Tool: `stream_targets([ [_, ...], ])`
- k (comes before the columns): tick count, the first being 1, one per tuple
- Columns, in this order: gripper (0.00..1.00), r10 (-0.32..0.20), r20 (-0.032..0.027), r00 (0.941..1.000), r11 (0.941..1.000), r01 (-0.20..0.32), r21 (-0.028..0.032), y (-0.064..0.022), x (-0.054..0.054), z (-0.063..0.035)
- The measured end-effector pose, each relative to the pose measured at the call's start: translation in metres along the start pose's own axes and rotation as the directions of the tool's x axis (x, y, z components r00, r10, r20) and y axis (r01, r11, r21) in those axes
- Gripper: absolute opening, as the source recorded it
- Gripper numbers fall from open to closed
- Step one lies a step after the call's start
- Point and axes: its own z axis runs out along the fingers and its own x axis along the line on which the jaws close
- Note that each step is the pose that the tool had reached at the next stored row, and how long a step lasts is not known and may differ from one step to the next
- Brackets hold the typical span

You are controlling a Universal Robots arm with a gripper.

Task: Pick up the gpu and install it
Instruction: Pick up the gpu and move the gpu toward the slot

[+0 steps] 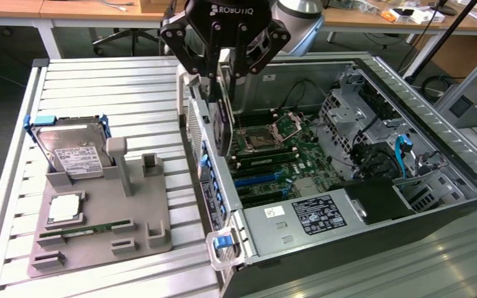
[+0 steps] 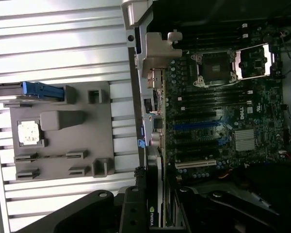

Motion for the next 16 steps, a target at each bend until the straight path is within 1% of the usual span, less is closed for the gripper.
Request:
stream_targets([
  [4,0.27,0.0,0.0,1.0,1.0,0.0,0.0,0.0004,-0.004,0.0003],
  [7,0.27,0.0,0.0,1.0,1.0,0.0,0.0001,0.0009,-0.009,0.0006],
  [16,0.27,0.0,0.0,1.0,1.0,0.0,0.0002,0.0015,-0.016,0.0012],
])
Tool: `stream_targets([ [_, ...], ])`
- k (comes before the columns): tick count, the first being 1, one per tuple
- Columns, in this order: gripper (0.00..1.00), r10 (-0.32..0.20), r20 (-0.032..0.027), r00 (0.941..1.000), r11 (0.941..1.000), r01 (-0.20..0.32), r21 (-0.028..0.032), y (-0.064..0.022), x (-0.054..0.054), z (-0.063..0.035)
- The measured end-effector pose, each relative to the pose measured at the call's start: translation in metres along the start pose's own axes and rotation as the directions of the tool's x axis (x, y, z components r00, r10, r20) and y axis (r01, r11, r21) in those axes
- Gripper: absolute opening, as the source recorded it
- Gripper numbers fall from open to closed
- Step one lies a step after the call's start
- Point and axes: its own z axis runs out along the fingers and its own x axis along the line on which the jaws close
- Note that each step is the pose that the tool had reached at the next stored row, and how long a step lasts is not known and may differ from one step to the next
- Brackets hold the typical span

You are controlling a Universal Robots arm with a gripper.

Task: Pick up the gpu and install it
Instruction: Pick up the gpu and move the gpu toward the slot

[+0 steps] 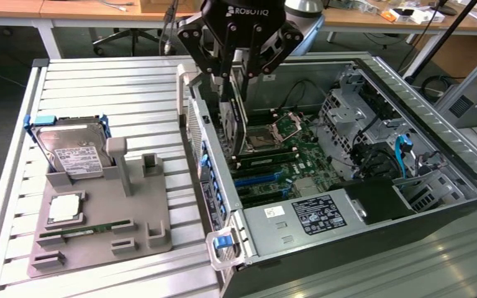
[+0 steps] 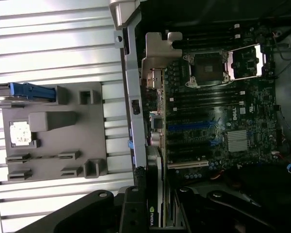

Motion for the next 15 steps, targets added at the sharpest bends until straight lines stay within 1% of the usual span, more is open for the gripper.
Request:
stream_targets([
  [15,0.27,0.0,0.0,1.0,1.0,0.0,0.0,0.0012,-0.013,0.0011],
])
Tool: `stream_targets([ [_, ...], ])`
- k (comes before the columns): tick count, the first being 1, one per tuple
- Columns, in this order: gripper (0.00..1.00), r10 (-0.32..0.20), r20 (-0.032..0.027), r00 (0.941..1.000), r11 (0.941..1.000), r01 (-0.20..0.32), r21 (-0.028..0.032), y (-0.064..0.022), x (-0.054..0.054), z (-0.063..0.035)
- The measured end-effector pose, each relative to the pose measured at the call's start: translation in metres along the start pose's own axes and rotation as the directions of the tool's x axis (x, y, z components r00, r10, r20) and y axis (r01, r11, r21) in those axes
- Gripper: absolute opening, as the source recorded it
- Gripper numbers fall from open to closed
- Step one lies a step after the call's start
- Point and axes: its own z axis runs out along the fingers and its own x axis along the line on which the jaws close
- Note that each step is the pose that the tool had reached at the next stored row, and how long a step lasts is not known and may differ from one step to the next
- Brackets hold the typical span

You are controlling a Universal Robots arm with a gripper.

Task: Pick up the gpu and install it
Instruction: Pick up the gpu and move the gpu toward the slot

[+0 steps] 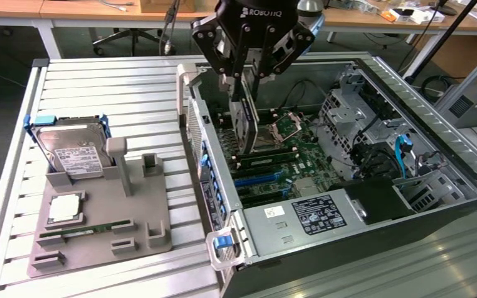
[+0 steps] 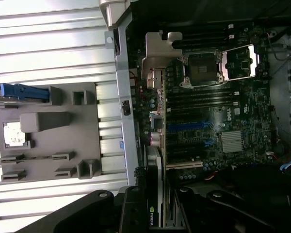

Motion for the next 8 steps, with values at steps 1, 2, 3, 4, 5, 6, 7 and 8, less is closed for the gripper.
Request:
stream_targets([
  [1,0.27,0.0,0.0,1.0,1.0,0.0,0.0,0.0001,-0.0013,0.0001],
  [2,0.27,0.0,0.0,1.0,1.0,0.0,0.0,0.0002,-0.0022,0.0001],
  [3,0.27,0.0,0.0,1.0,1.0,0.0,0.0,0.0003,-0.0031,0.0002],
  [4,0.27,0.0,0.0,1.0,1.0,0.0,0.0,0.0004,-0.0043,0.0003],
  [5,0.27,0.0,-0.0001,1.0,1.0,0.0,0.0,0.0005,-0.0055,0.0004],
  [6,0.27,0.0,0.0,1.0,1.0,0.0,0.0,0.0007,-0.0068,0.0005],
  [7,0.27,0.0,0.0,1.0,1.0,0.0,0.0,0.0008,-0.0079,0.0006],
  [8,0.27,0.0,0.0,1.0,1.0,0.0,0.0,0.0008,-0.0086,0.0007],
])
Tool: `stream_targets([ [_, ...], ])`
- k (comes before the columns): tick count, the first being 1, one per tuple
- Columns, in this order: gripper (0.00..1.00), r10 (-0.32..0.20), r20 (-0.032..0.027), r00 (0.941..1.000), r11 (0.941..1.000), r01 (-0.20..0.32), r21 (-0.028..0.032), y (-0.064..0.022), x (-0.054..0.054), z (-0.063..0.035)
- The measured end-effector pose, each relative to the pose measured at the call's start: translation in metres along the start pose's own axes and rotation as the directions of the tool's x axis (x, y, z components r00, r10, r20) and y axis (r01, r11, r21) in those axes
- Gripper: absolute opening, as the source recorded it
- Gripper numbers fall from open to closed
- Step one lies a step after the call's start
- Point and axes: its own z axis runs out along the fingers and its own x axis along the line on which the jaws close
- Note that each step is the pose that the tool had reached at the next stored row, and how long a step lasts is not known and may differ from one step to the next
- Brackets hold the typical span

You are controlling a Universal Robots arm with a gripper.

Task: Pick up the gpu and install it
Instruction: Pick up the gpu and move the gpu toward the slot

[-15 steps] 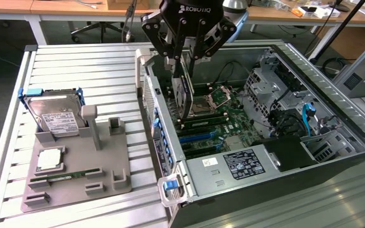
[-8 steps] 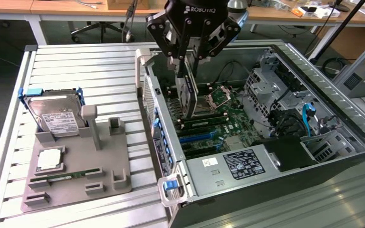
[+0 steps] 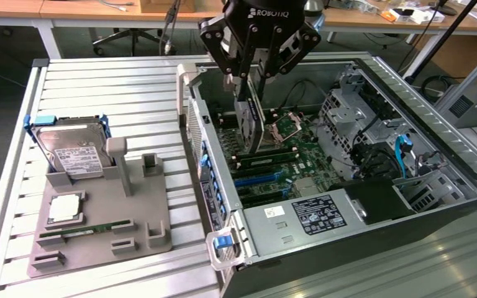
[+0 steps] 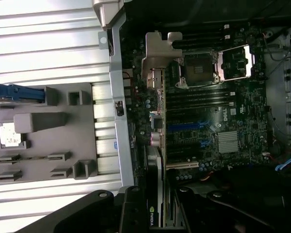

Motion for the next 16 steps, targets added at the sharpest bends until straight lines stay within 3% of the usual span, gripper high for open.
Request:
stream_targets([
  [16,0.27,0.0,-0.0001,1.0,1.0,0.0,0.0001,0.0015,-0.016,0.0014],
])
